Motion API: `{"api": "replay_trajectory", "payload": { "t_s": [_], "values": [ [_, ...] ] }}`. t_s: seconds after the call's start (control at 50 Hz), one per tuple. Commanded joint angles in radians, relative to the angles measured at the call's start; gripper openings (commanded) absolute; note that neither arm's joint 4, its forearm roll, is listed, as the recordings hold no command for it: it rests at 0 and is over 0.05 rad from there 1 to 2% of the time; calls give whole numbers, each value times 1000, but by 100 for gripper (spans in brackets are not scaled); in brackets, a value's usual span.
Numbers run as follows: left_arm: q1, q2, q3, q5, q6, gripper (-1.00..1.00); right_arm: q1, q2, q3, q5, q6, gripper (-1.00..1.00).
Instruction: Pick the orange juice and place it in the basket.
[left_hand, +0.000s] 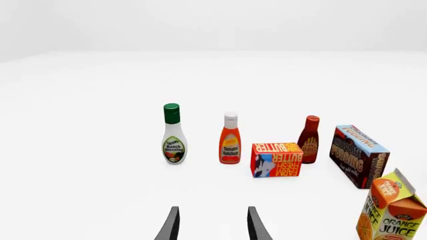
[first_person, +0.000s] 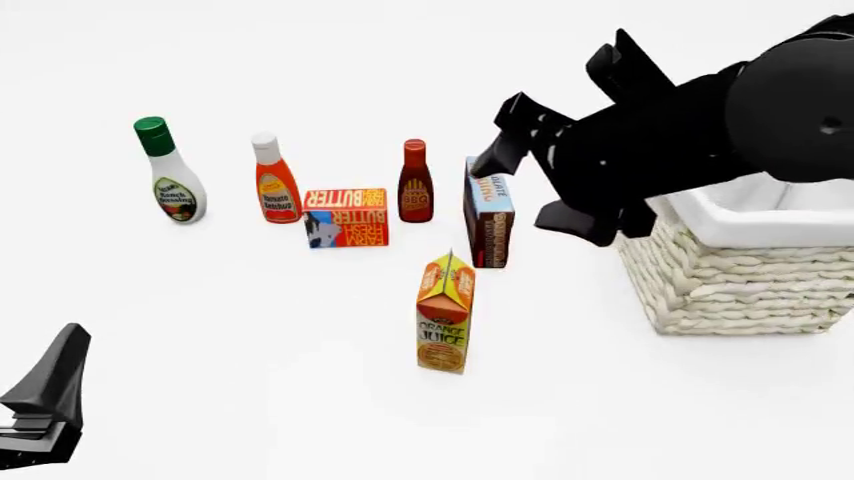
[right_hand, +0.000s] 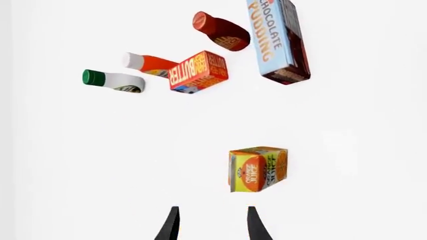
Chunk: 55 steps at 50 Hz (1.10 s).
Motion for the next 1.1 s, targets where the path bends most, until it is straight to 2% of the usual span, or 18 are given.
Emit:
{"api": "replay_trajectory", "payload": {
  "t_s": [0.02, 0.38, 0.4, 0.42, 0.44, 0.68, 1.1],
  "values": [
    [0, 0, 0, 0, 0, 100, 27, 56, -73, 84, 13, 100],
    [0, 0, 0, 0, 0, 100, 73, 170, -196, 213, 33, 100],
    [0, 0, 0, 0, 0, 100, 65, 186, -218, 231, 23, 100],
    [0, 0, 0, 0, 0, 100, 58, 331, -437, 362, -21, 100],
    [0, 0, 0, 0, 0, 100, 57, 336, -448, 369, -22, 100],
    [0, 0, 0, 0, 0, 100, 83, 350, -456, 389, -8, 100],
    [0, 0, 0, 0, 0, 100, 85, 431, -557, 499, -33, 100]
  ]
}}
